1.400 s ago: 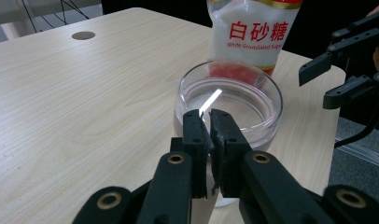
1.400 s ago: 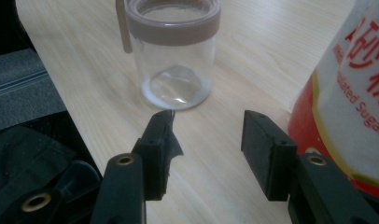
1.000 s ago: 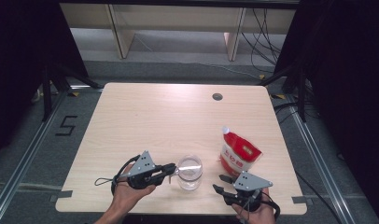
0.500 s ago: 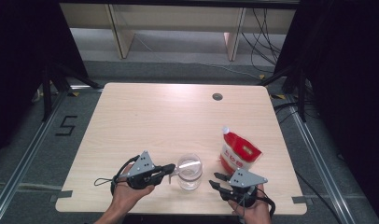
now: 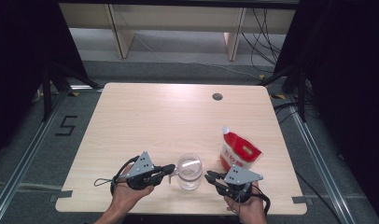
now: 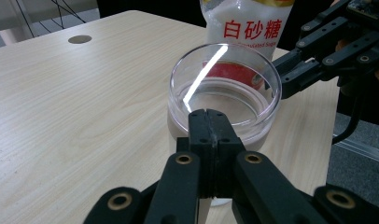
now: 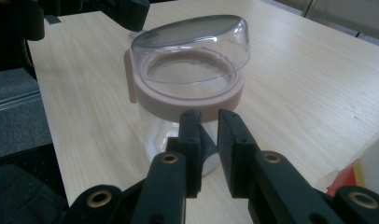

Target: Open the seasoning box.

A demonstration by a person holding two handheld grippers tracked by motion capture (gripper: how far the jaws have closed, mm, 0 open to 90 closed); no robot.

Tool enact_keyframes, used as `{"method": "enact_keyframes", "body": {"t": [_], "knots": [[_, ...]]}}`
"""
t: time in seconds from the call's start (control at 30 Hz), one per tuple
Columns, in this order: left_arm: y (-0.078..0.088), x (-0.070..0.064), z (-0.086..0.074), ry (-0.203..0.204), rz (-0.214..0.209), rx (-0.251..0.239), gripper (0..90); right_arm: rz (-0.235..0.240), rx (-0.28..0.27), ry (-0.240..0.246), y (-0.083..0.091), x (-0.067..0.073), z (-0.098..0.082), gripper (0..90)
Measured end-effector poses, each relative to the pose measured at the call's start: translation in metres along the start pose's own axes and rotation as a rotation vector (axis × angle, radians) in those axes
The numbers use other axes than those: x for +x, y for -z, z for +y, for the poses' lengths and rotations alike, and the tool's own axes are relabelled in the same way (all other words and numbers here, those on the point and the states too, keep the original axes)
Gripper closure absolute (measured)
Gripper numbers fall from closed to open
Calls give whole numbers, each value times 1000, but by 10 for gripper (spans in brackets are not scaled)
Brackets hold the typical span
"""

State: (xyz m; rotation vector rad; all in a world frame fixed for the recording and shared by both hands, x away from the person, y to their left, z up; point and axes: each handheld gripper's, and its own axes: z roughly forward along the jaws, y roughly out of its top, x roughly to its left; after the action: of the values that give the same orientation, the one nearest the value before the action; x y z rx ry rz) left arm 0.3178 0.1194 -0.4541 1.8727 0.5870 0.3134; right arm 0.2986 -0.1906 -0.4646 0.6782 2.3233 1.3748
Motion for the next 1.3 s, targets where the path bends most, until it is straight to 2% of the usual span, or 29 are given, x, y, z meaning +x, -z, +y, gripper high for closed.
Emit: {"method": "enact_keyframes", "body": {"t": [0.03,0.07,0.1,0.13,0.17,0.27,0.47,0.53,0.6,0.63,0.7,0.77,0.83,0.87,0.9,0.93,0.97,1.03,1.07,1.1,1.13,1.17,1.2,1.23,1.3], "knots": [[0,0,0,0,0,0,891,6,0,11,0,-1,1,806],[0,-2,-1,28,6,-2,891,-4,-2,-11,0,0,1,810],[0,-2,-1,29,6,-3,892,3,-16,7,-1,-2,2,816],[0,-2,-1,28,5,-2,892,10,-22,4,-2,-2,2,818],[0,-2,-1,29,4,-3,892,6,-13,-19,-1,0,3,821],[0,-2,-1,32,7,-2,891,8,-26,13,-3,-2,5,832],[0,-2,-2,27,4,-4,891,15,-29,6,-6,2,8,838],[1,0,-1,3,1,1,891,14,-40,34,-8,1,10,840],[1,0,-1,13,-2,0,888,14,-43,17,-9,2,11,842],[1,-1,-1,22,-6,-1,876,36,-50,20,-10,2,11,843],[2,0,-2,16,-23,-16,820,22,-48,18,-9,2,12,846],[4,1,-2,9,-23,-32,769,23,-48,23,-10,2,13,849],[7,3,0,19,-31,-50,659,22,-43,22,-10,2,14,850],[9,3,0,49,-36,-49,615,31,-46,16,-10,3,14,850],[10,4,0,39,-40,-57,583,24,-43,31,-10,2,15,851],[12,5,0,27,-35,-51,539,23,-47,28,-10,3,15,851],[13,4,-2,45,-31,-42,489,22,-57,26,-11,3,15,851],[14,6,-6,15,-24,-25,410,33,-56,28,-11,3,16,850],[14,6,-6,15,-24,-25,389,33,-56,28,-11,3,16,850],[13,6,-12,49,-11,-2,365,32,-53,23,-11,4,17,850],[13,9,-15,26,-21,1,348,21,-59,28,-12,5,17,849],[14,8,-18,52,-6,15,330,27,-55,32,-12,5,18,850],[14,8,-20,59,-2,22,318,26,-68,52,-13,4,19,850],[15,8,-21,56,7,34,305,22,-62,27,-12,6,19,850],[16,11,-24,24,-3,49,277,30,-66,35,-12,7,21,850]]}}
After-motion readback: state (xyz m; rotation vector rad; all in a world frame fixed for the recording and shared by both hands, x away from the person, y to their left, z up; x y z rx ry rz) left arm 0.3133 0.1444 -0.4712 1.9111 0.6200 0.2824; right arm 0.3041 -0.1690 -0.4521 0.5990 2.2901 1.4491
